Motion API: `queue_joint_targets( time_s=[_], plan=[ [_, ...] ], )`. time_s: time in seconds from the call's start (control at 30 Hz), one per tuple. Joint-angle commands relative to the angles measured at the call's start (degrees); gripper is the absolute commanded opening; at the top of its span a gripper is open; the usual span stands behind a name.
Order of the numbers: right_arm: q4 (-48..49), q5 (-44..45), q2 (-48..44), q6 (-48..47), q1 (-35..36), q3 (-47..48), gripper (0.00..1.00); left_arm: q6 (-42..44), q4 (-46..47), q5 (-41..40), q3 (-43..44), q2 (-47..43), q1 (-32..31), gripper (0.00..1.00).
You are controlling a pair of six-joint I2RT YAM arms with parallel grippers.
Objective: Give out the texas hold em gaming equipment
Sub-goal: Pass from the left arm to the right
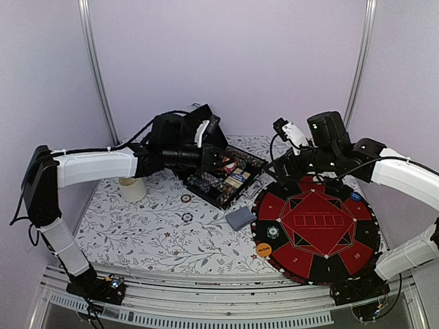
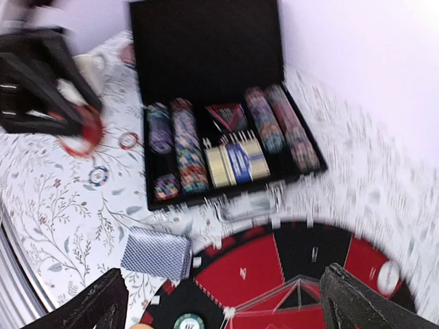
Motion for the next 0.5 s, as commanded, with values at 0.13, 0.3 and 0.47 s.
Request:
queue_joint_targets(
  time_s=[0.13, 0.3, 0.47],
  plan=[
    [24.22, -9.23, 1.67, -31.23, 6.36, -6.87, 0.93, -21.72, 14.98, 14.18, -2.43, 4.40, -1.13, 0.00],
    [29.31, -11.07, 5.28, -41.76, 7.13, -7.58, 0.92, -22.87, 15.28, 14.70, -2.90, 4.27, -1.28, 0.00],
    [32.25, -12.21, 8.73, -48.10, 8.42, -6.86, 0.87, -23.40, 15.58, 14.15, -3.10, 4.52, -1.24, 0.00]
  ],
)
